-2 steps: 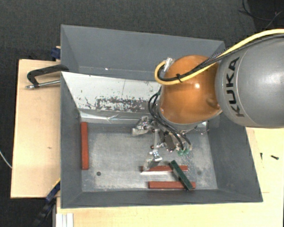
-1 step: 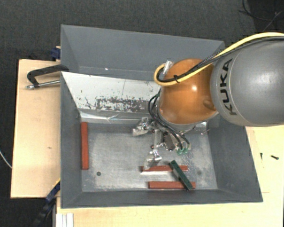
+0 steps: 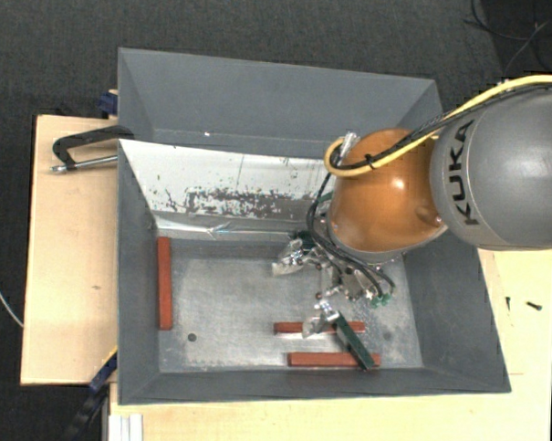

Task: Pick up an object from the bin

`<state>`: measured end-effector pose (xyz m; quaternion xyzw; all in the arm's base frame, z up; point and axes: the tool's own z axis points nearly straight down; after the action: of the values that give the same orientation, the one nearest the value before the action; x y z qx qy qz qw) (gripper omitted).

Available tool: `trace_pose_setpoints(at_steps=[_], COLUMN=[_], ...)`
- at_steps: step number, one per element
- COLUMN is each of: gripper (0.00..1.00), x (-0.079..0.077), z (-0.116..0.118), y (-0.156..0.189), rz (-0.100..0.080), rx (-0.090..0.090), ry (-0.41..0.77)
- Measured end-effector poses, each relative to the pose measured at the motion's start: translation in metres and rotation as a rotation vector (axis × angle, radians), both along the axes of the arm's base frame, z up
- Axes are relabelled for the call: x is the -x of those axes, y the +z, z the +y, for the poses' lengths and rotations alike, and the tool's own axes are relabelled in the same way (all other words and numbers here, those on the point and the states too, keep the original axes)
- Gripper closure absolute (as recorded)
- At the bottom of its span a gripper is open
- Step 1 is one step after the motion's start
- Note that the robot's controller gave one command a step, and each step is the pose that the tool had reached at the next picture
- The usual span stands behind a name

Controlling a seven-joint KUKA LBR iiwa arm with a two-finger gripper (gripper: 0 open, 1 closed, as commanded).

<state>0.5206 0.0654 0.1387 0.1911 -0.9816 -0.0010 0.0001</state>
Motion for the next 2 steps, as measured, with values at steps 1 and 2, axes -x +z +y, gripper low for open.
trace_pose_setpoints(at_steps=[1, 2], gripper=[1.00, 1.00], x=[0.0189, 0.0189], z=[-0.0142, -0.0142], y=[-0.0590, -0.0590], rz=[-0.001, 0.000], rx=[0.000, 0.000], ry=[0.372, 0.372])
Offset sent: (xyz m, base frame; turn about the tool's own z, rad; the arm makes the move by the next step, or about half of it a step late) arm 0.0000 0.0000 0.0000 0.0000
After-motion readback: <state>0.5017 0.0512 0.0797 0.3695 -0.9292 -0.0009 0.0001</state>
